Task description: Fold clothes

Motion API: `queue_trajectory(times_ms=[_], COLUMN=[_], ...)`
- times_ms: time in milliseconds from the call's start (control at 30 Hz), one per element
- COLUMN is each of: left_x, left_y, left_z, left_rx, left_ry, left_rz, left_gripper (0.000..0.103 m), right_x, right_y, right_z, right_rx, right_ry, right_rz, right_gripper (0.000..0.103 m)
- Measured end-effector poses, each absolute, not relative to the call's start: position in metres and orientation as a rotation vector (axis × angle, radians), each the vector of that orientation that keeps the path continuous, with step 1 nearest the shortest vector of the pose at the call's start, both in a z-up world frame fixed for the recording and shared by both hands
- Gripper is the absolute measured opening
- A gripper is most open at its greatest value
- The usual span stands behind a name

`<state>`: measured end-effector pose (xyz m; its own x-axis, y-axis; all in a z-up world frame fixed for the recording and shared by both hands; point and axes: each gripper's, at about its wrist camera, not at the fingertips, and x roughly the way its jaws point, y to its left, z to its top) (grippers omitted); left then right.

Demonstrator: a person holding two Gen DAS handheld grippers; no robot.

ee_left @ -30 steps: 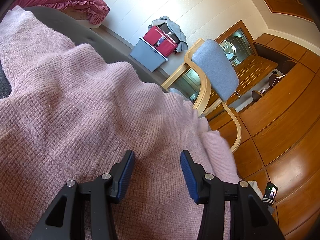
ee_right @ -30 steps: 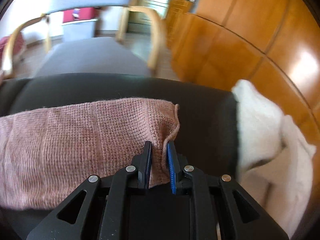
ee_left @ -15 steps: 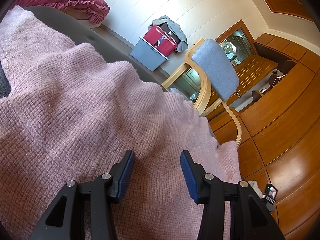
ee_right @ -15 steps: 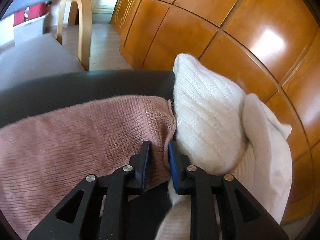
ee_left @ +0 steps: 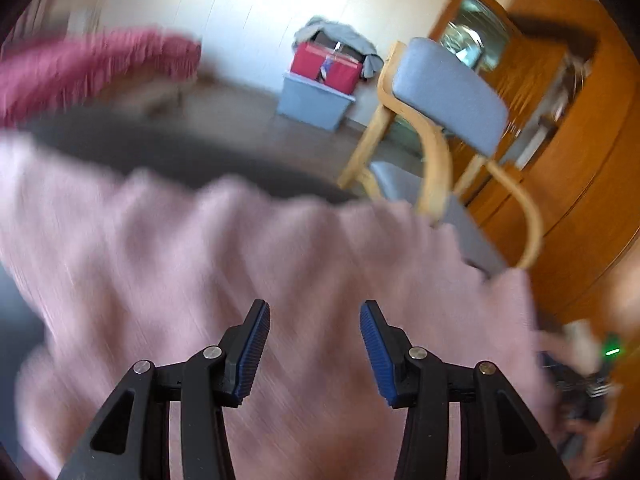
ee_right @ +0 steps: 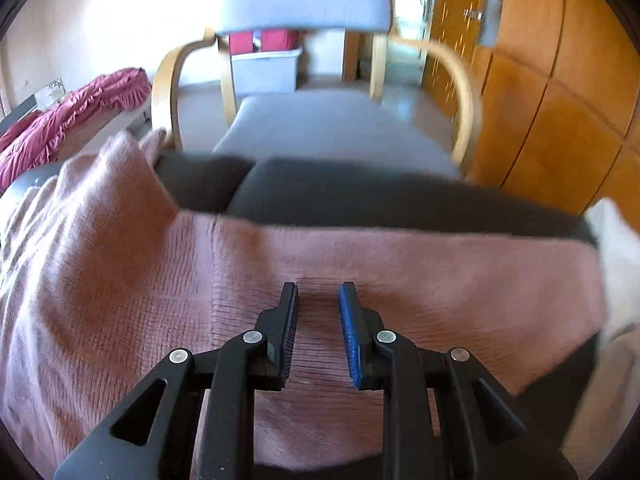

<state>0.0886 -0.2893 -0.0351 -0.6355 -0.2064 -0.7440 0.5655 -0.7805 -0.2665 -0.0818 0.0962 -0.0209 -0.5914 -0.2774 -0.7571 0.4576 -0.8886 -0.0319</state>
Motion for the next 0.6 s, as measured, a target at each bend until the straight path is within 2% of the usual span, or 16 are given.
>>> queue_trajectory(times_ms=[133,233,300,600], left_x=[0.063,0.068,0.071,0.089], left_y=[-0.313,-0.337,-0.349,-0.387], left_z=[-0.040,-0.046,-0.051,-0.054], left_rx=[1.070,1.033,1.023,0.952], left_ry=[0.391,0.471,0.401,0.490], left_rz=[-2.307,-2.276,-2.194,-2.065], left_gripper=[0.047,0.050,0.050,0.051], right_x=[-0.088,-0.099,-0.099,-0.108], right_y=[0.097,0.097,0.093,0.106], right_z=[-0.020,-0.014,-0.017,-0.023], right_rx=[1.128,1.137,1.149,1.205], right_ry=[0.283,0.249,0.235,0.177], right_rz=[-2.458,-2.458,-2.480,-2.586], right_gripper=[0.024,0.024,0.024,0.024])
